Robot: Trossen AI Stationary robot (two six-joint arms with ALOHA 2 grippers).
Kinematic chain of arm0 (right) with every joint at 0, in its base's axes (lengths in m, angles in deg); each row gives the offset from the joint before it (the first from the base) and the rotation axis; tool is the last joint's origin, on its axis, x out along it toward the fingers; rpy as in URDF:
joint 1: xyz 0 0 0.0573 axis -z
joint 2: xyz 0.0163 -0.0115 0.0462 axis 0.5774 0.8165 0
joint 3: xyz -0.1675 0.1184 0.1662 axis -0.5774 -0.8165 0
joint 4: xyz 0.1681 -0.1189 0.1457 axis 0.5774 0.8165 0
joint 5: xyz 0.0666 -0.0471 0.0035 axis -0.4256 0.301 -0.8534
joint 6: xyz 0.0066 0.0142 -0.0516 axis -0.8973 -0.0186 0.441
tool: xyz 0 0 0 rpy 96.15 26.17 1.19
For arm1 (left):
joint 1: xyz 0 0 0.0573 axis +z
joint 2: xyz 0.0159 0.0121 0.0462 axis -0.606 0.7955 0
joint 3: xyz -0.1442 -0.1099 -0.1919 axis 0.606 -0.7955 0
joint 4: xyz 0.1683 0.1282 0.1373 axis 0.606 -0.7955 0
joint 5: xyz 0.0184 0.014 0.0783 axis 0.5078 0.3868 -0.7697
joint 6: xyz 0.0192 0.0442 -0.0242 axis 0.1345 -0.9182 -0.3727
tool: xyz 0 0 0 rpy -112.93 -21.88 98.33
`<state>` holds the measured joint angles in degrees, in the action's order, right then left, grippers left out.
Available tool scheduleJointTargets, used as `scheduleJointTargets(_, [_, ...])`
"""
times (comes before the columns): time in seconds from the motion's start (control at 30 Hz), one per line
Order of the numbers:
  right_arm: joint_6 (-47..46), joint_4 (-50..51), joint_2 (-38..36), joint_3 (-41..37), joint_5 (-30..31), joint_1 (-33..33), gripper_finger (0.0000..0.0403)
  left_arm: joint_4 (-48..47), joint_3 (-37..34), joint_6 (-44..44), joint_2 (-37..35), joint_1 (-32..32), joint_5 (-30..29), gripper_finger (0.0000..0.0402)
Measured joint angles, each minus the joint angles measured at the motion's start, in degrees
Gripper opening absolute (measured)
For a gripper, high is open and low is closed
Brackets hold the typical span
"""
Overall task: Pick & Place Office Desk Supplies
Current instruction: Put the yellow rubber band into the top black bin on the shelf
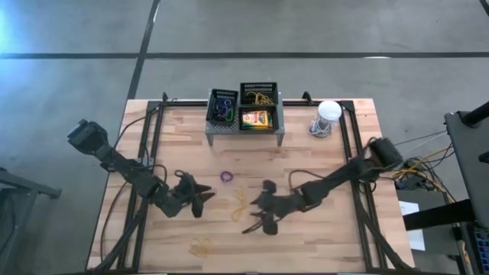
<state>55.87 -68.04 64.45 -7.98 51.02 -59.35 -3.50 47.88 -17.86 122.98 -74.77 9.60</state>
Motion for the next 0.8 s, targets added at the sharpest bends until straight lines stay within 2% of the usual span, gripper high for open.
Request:
scheduleJointTargets(0.17, [10.91,0.93,6.85,8.56,-8.92,2.07,0.0181,1.24,0.17,-1.06,0.00,0.00,-3.19,0.0167])
scheduleJointTargets(0.27, [16.46,7.15,10.81,14.93,-11.99,3.24,0.0173,1.72,0.21,-1.69,0.00,0.02,-4.27,0.0167])
scheduleJointTargets(0.47, [25.98,22.85,18.87,28.22,-16.05,4.94,0.0144,1.70,0.30,-1.98,0.00,0.02,-4.45,0.0167])
scheduleJointTargets(0.6, [29.88,31.55,23.91,35.67,-16.51,5.17,0.0124,1.69,0.23,-2.11,0.00,0.07,-4.45,0.0167])
scheduleJointTargets(0.8, [31.01,36.15,26.02,40.20,-17.21,5.10,0.0066,1.91,0.19,-2.16,0.00,0.07,-4.68,0.0167])
